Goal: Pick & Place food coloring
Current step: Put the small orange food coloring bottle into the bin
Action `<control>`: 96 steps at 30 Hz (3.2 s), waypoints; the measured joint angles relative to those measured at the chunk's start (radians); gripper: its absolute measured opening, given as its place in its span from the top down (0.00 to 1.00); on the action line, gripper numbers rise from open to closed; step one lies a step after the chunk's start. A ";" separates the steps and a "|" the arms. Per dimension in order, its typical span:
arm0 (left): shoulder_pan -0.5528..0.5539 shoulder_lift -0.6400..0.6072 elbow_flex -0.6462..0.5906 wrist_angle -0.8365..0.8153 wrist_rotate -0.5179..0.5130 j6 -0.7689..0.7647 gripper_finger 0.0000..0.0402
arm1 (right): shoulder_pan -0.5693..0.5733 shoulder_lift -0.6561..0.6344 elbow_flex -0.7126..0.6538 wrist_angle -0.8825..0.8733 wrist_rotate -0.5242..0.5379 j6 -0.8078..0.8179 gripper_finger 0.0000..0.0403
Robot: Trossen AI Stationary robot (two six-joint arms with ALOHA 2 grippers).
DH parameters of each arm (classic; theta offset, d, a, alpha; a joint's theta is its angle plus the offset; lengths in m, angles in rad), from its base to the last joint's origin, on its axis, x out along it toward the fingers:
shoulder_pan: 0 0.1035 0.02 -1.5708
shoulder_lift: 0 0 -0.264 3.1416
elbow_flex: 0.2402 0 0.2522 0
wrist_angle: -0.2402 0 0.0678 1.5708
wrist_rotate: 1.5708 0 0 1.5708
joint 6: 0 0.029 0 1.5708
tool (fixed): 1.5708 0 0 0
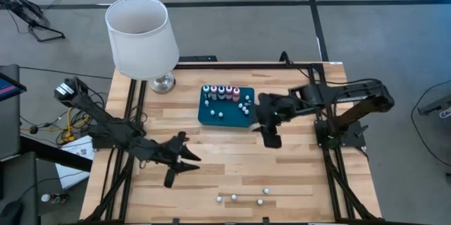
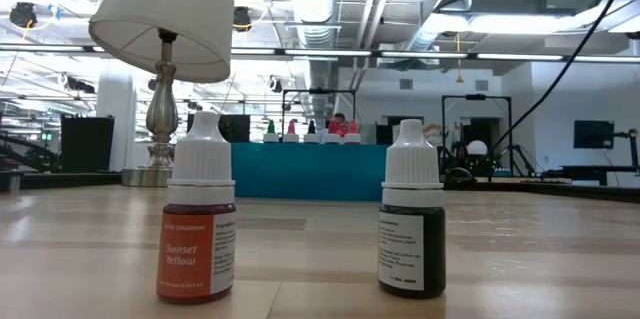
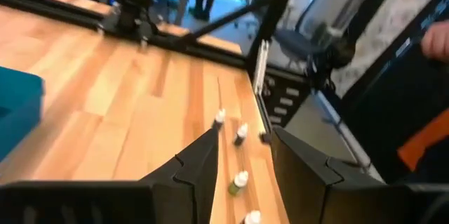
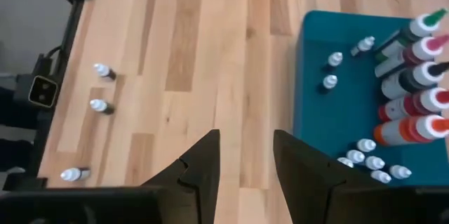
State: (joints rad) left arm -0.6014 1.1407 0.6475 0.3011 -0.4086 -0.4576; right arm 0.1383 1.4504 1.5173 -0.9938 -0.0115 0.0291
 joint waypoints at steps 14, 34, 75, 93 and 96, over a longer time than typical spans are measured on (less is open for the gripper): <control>-0.005 0.346 0.193 -0.038 0.175 -0.043 0.69 | 0.181 -0.060 -0.098 0.025 0.070 0.102 0.71; 0.002 0.772 0.764 -0.647 0.222 -0.105 0.69 | 0.556 -0.426 -0.512 0.116 0.372 0.504 0.71; 0.012 0.910 0.803 -0.704 0.307 -0.024 0.69 | 0.632 -0.435 -0.548 0.112 0.464 0.566 0.71; 0.012 0.940 0.802 -0.677 0.325 -0.031 0.79 | 0.631 -0.435 -0.548 0.112 0.486 0.566 0.71; 0.013 0.940 0.802 -0.681 0.326 -0.033 0.79 | 0.625 -0.435 -0.548 0.112 0.487 0.566 0.71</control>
State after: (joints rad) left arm -0.5888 2.0804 1.4498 -0.3799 -0.0830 -0.4904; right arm 0.7631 1.0153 0.9695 -0.8818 0.4751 0.5953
